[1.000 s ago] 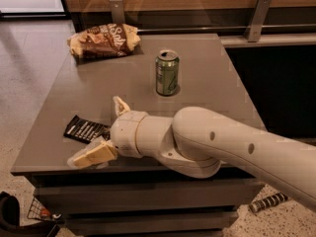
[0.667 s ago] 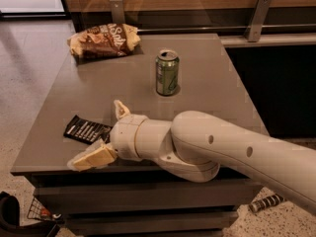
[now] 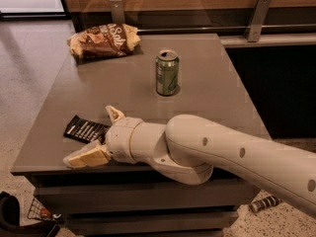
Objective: Move rxbar chocolate near brown chip bag
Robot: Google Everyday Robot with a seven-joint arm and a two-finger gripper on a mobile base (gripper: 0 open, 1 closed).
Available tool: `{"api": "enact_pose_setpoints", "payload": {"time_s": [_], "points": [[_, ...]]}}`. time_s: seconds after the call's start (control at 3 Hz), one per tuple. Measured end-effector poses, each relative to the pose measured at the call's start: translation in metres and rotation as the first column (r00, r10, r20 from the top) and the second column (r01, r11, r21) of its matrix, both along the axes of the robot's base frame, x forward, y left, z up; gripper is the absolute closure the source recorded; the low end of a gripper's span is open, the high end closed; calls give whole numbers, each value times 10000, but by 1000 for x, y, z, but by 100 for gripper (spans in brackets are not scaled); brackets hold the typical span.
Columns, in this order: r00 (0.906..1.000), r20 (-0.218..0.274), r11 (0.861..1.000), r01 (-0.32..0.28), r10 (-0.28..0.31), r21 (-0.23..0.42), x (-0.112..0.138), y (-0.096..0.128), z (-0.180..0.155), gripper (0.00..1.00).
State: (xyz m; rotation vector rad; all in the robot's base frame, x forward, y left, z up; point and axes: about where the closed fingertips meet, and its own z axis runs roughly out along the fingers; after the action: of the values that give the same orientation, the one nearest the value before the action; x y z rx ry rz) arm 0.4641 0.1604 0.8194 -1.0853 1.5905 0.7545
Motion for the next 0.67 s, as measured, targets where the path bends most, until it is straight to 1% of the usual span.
{"api": "enact_pose_setpoints", "payload": {"time_s": [0.67], "points": [[10000,43,10000,-60,60,-24,-2,3,2,59]]}}
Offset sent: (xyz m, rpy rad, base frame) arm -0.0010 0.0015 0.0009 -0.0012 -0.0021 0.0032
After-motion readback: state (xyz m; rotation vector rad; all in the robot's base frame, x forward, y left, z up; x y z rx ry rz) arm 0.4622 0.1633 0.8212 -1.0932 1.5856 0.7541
